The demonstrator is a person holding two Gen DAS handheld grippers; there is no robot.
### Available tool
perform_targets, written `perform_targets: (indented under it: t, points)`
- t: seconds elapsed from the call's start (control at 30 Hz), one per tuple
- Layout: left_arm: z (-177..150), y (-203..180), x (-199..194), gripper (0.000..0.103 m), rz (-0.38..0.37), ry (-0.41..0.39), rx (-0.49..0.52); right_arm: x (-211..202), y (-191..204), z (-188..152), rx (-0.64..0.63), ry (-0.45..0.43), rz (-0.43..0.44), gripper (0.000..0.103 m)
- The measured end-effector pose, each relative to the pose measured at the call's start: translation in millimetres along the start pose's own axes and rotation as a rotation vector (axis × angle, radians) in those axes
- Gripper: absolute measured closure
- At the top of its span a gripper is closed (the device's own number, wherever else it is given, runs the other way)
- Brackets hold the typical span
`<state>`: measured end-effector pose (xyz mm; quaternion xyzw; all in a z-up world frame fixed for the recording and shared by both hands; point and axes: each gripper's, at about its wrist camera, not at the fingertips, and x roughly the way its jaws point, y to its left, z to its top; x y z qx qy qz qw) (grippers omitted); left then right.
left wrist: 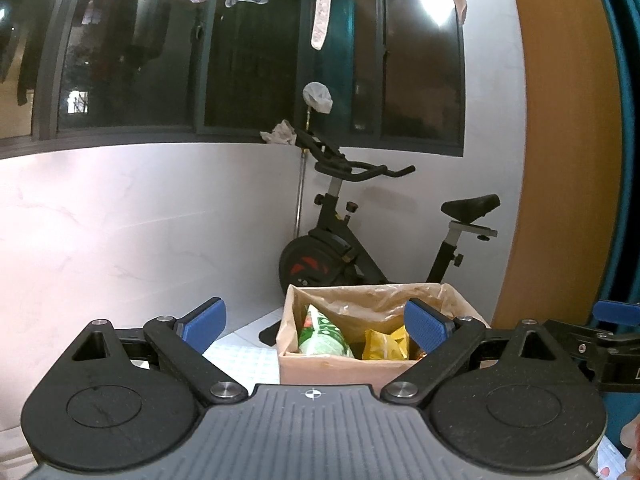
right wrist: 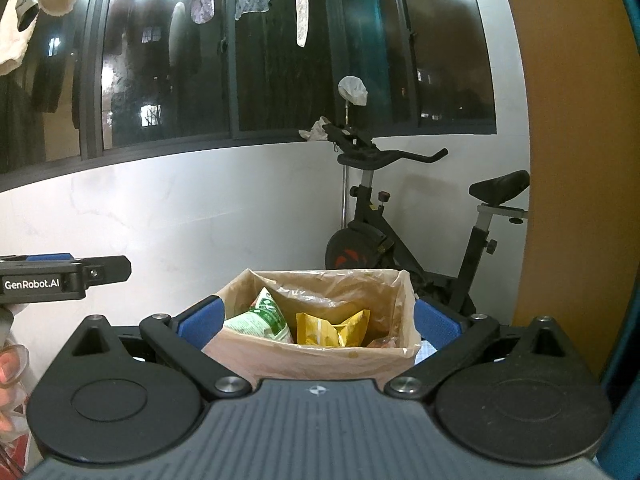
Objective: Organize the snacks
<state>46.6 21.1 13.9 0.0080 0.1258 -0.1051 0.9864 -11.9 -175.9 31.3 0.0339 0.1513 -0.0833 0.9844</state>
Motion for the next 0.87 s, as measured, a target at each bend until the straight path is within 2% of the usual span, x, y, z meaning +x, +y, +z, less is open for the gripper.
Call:
perform_targets:
  t: [0.87]
  points:
    - [2.4, 0.6, -6.0, 0.006, 0.024, 0.01, 0.0, -8.7, 3.5, 3.2, 0.001, 0.001, 0.006, 0.0]
